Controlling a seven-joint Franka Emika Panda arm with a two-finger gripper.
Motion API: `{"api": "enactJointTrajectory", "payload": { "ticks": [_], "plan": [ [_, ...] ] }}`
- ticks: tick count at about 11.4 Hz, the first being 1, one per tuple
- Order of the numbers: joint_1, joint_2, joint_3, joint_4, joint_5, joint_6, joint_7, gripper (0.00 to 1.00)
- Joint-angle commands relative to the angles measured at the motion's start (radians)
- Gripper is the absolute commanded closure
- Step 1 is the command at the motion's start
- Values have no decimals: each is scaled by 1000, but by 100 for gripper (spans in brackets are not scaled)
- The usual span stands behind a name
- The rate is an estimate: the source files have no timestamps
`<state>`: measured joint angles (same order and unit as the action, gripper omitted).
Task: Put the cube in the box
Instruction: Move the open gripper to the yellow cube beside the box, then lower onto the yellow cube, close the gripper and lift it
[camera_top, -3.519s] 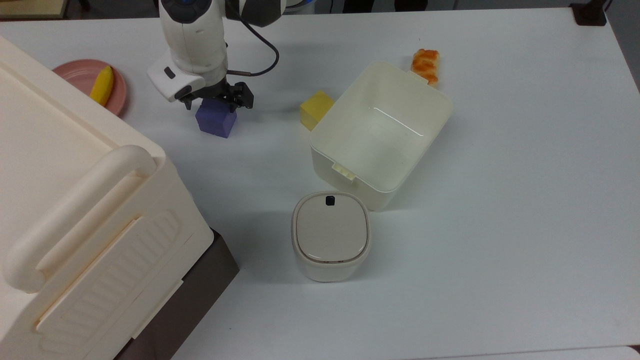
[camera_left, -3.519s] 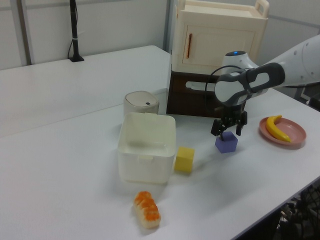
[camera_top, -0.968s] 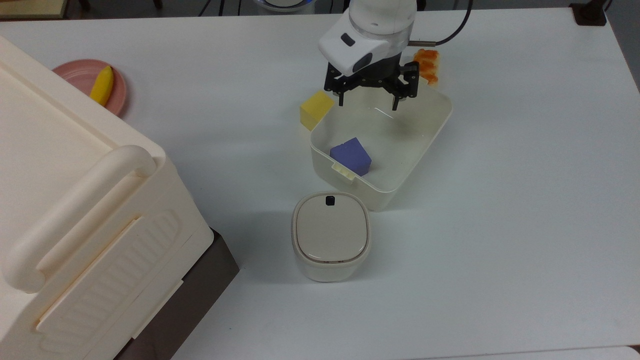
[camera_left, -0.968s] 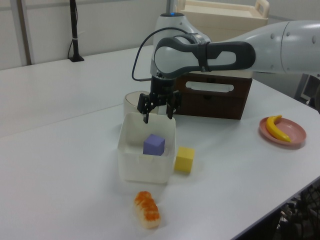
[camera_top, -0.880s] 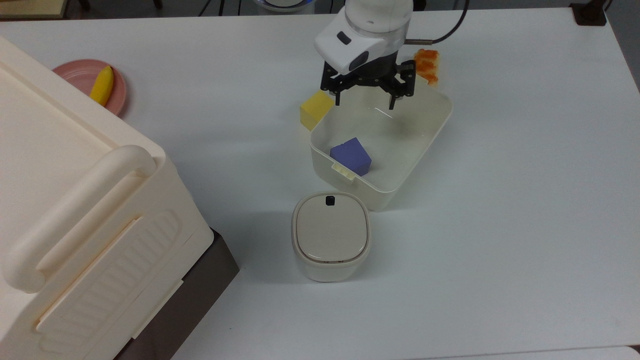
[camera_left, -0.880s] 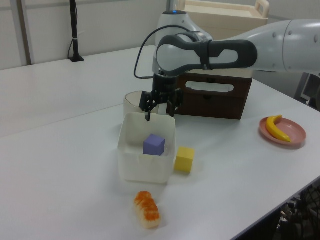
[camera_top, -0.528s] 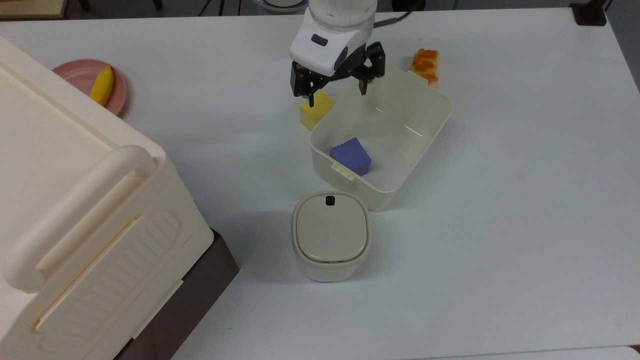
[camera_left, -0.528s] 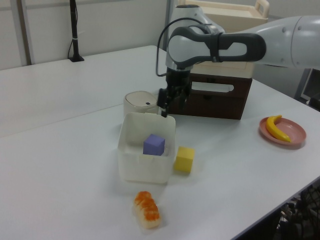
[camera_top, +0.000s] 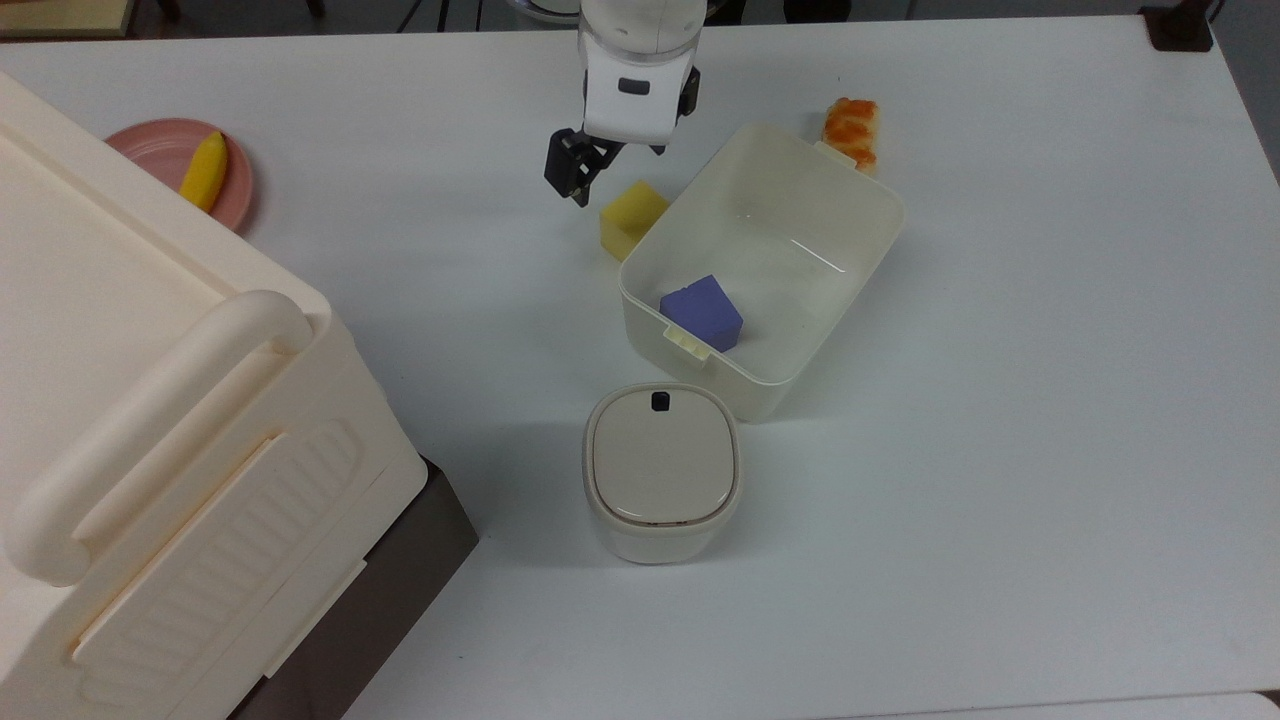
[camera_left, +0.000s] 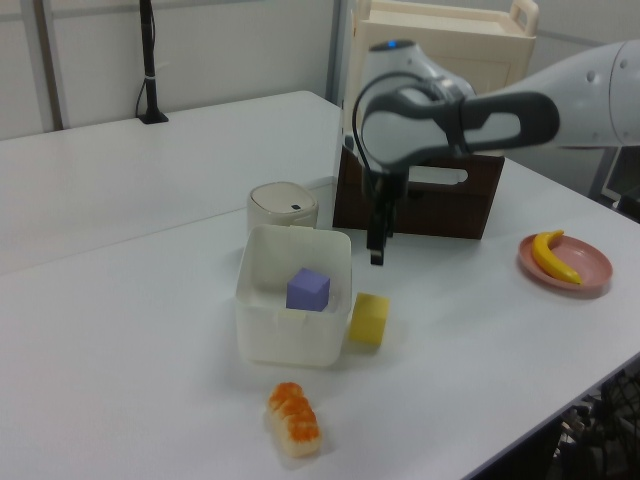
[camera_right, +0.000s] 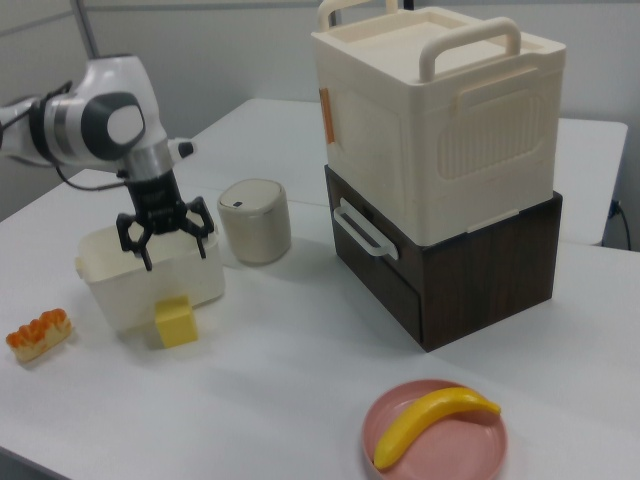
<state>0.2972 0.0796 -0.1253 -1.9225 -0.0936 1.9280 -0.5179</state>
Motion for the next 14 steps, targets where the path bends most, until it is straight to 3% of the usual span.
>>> {"api": "enactJointTrajectory", "payload": {
  "ticks": [1,10,11,14],
  "plan": [
    [13,-70,-5,-166,-31,110,-56,0],
    [40,17,6,-231,-32,223,-54,0],
    [42,20,6,-231,-37,224,-54,9],
    [43,26,6,-231,-38,226,-53,59]
  ]
}}
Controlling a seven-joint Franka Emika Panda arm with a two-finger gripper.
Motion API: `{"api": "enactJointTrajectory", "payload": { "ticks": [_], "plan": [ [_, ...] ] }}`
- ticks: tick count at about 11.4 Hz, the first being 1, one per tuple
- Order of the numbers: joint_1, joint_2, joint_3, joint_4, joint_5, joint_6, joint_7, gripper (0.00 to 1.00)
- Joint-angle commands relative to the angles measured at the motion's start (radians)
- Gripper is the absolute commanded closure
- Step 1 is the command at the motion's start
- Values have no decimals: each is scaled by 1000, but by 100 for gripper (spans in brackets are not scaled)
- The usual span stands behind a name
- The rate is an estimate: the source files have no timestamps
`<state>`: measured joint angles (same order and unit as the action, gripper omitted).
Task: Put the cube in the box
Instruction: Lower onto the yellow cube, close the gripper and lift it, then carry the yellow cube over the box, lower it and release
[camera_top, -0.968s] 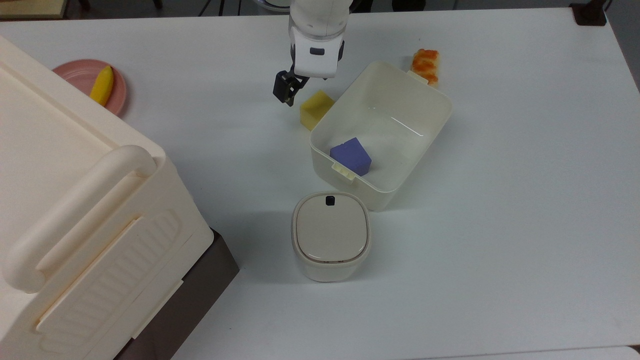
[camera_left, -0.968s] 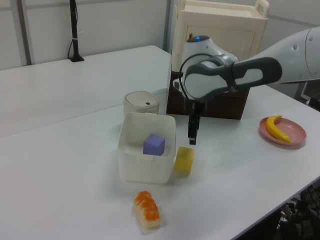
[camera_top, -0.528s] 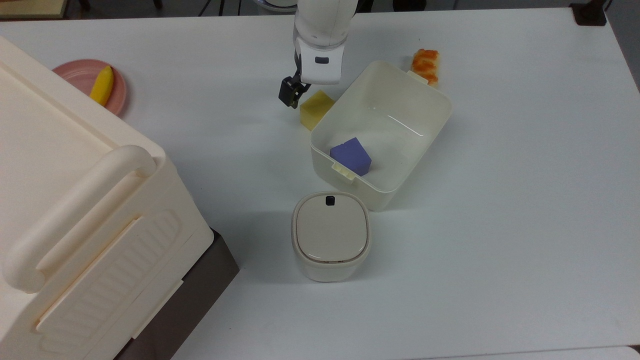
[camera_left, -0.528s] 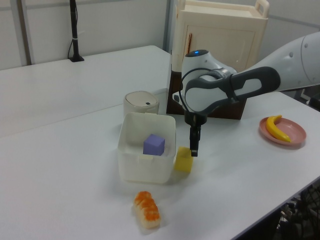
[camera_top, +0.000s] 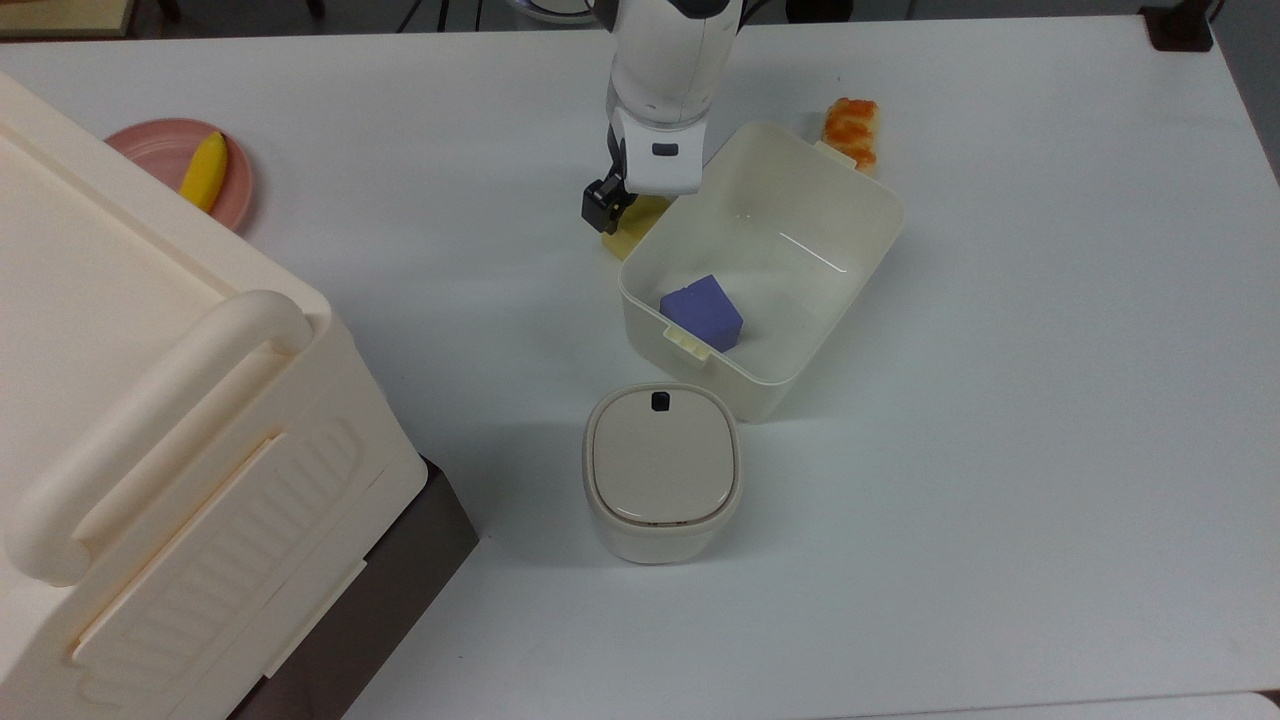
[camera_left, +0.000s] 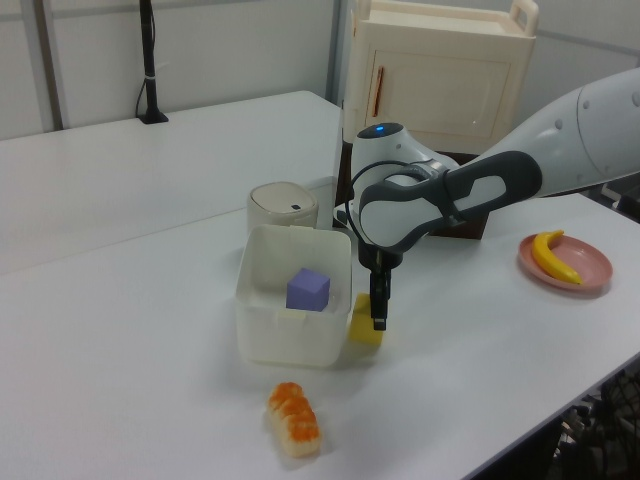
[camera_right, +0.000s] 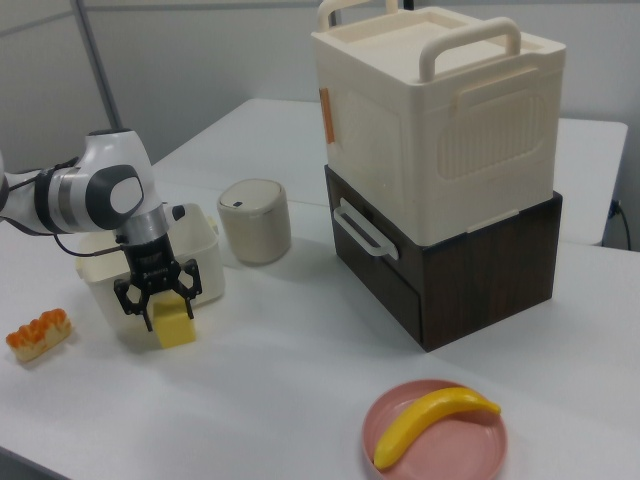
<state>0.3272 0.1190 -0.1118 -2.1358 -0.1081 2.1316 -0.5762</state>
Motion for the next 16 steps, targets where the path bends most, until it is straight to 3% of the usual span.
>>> {"api": "enactJointTrajectory", "payload": {
  "ticks": [1,6,8,10,12,16],
  "plan": [
    [12,-24,-9,-16,-24,13,6,72],
    [-32,-159,-11,31,-19,-154,-13,72],
    [-60,-160,-11,159,28,-263,-20,72],
    [-74,-144,-8,316,167,-343,11,72],
    [-82,-110,47,395,182,-342,184,72],
    [-30,51,87,471,182,-228,413,72]
  ]
}}
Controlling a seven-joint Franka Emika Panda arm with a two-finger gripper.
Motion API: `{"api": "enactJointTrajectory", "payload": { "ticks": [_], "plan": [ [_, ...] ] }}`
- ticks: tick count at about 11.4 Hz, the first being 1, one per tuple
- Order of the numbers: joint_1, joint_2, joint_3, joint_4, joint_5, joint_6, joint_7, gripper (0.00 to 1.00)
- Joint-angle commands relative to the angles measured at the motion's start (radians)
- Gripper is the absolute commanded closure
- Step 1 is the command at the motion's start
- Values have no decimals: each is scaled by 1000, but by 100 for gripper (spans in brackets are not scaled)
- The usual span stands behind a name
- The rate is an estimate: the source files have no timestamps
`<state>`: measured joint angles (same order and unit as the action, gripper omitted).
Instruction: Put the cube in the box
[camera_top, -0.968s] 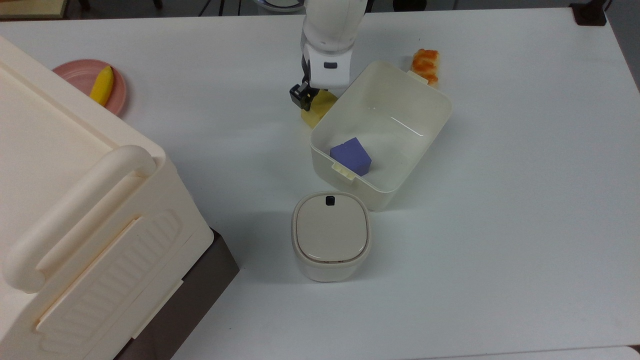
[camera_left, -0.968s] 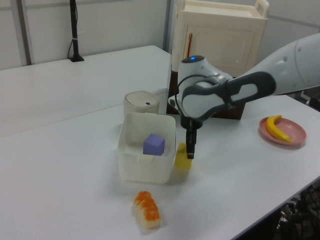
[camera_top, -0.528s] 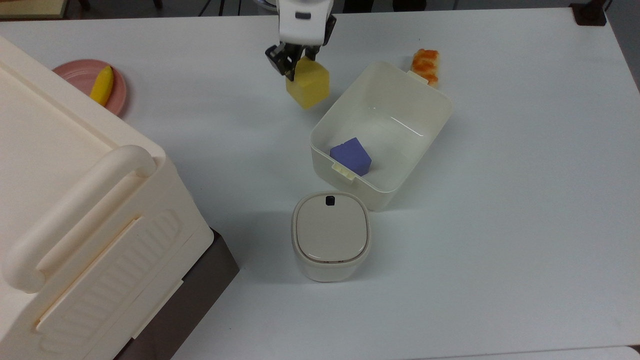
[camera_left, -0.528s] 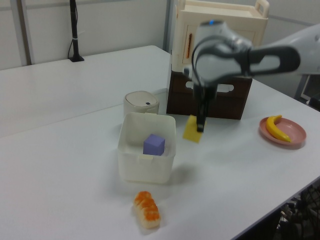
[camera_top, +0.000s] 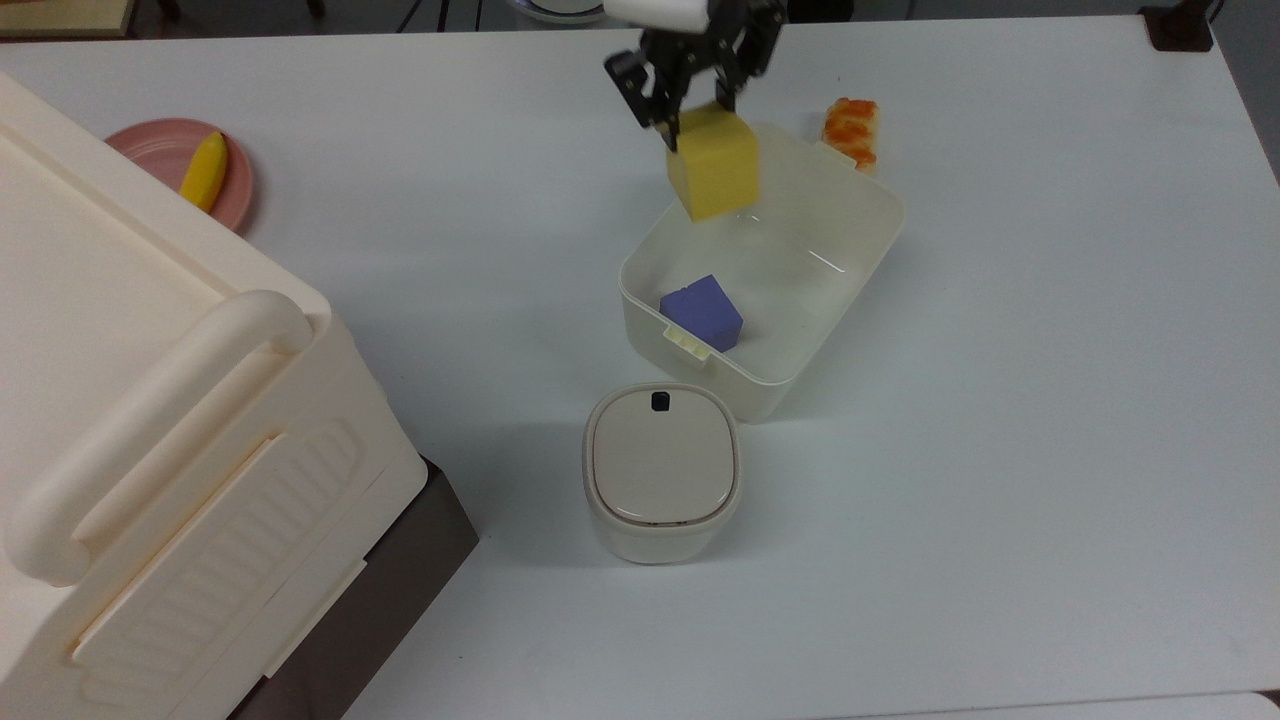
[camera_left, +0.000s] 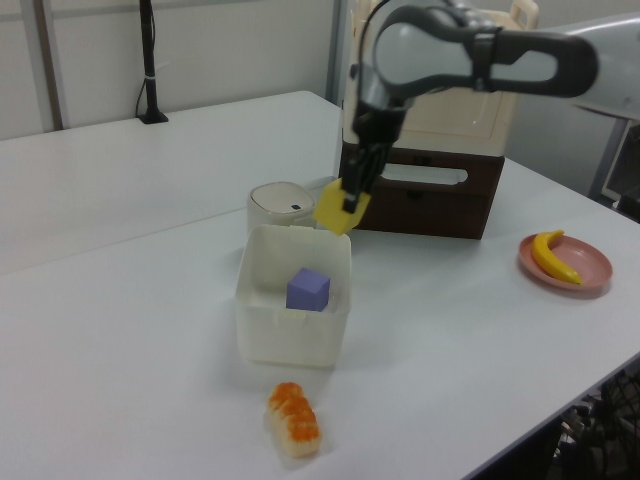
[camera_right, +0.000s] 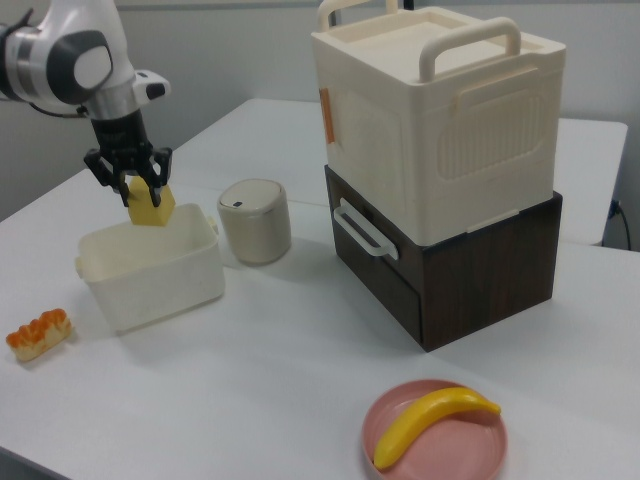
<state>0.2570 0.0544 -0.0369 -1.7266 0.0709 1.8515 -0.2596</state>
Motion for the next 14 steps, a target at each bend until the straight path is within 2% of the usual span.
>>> {"api": "enactJointTrajectory", "payload": {
  "ticks": [1,2,4,7,9,10,11,12,13,14],
  "plan": [
    [56,157,12,62,-19,69,115,70],
    [61,188,14,62,-45,89,147,55],
    [82,209,17,56,-57,95,189,0],
    [73,167,25,56,-65,71,244,0],
    [24,113,72,59,-104,8,318,0],
    [13,93,77,59,-126,-15,362,0],
    [-20,82,92,59,-141,-44,394,0],
    [-103,65,151,55,-143,-72,410,0],
    [-158,42,173,55,-143,-102,419,0],
    [-177,29,161,55,-140,-121,421,0]
  ]
}}
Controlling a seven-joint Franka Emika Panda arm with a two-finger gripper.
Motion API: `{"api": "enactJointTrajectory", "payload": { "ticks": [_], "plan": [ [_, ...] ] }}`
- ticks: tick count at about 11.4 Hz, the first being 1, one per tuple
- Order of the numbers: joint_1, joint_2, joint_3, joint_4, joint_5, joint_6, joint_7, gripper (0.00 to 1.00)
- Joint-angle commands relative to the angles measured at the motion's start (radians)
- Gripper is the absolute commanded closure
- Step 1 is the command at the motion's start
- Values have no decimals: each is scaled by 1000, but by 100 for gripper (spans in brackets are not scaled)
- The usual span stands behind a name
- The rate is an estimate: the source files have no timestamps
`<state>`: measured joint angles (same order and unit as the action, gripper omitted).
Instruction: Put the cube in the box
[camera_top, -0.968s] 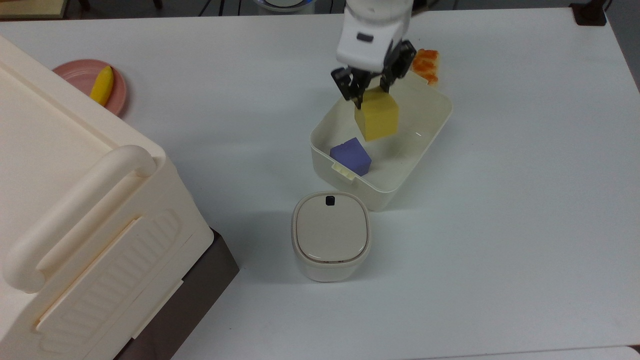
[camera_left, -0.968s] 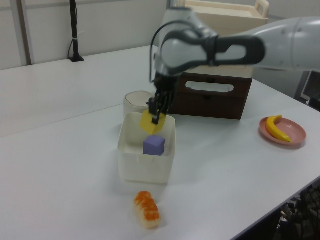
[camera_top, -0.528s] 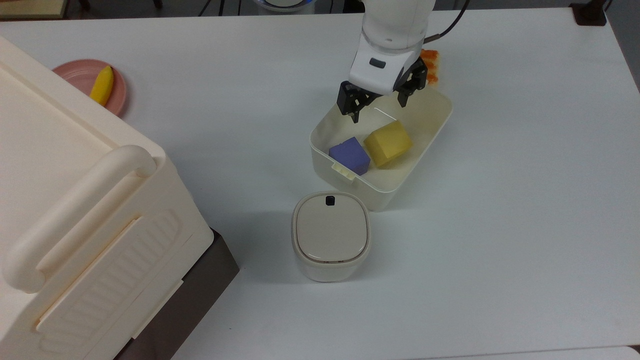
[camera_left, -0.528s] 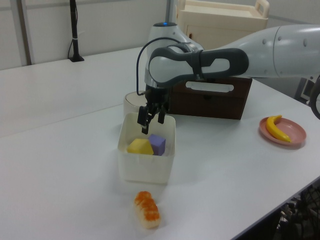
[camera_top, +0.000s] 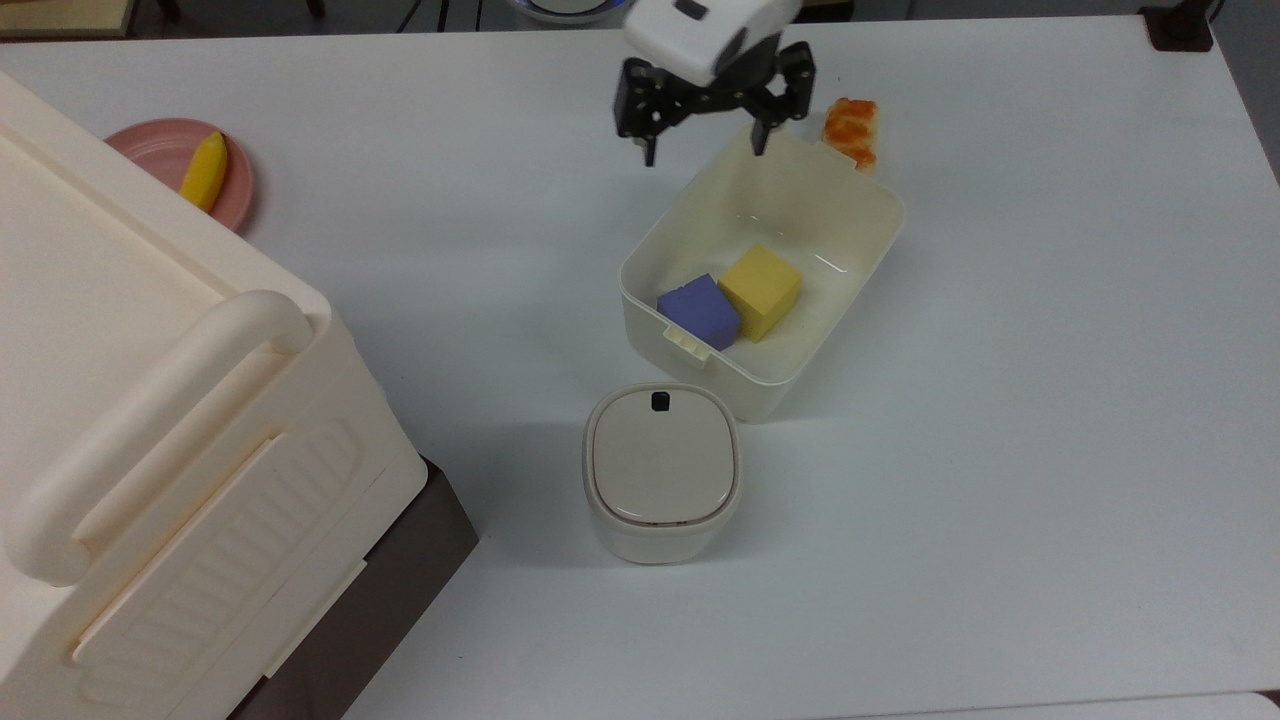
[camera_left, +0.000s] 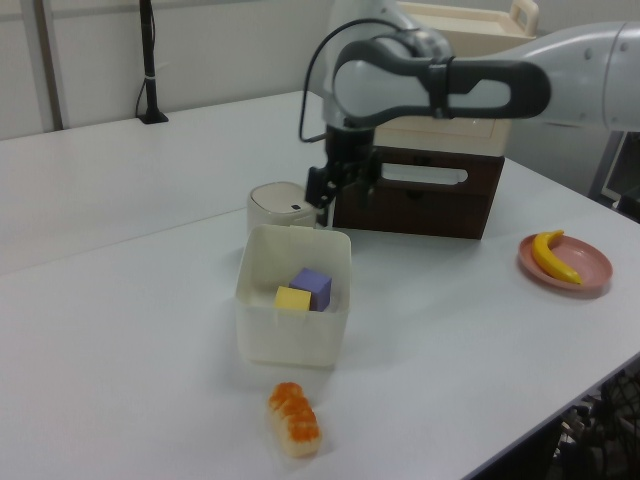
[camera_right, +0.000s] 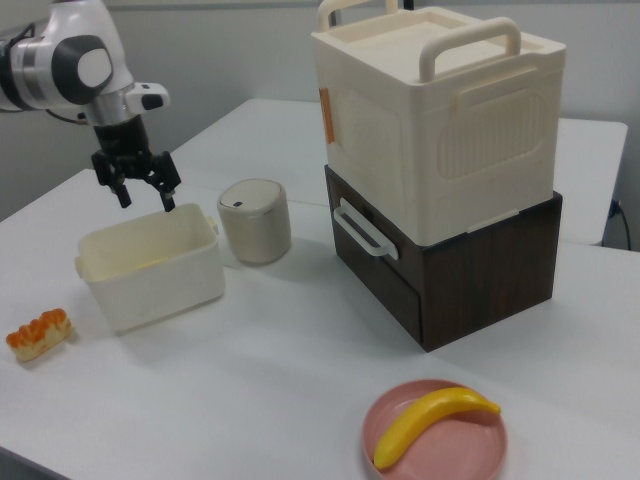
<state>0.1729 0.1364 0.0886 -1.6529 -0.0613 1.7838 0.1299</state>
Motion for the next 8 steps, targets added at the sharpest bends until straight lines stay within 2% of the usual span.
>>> {"api": "enactJointTrajectory", "payload": {
  "ticks": [1,2,3,5,8],
  "plan": [
    [-101,-72,-7,-21,1,-61,31,0],
    [-101,-80,-57,-22,6,-63,31,0],
    [-108,-81,-76,-22,9,-66,31,0],
    [-162,-74,-78,-25,6,-60,10,0],
    [-164,-70,-82,-24,8,-63,11,0]
  ]
}}
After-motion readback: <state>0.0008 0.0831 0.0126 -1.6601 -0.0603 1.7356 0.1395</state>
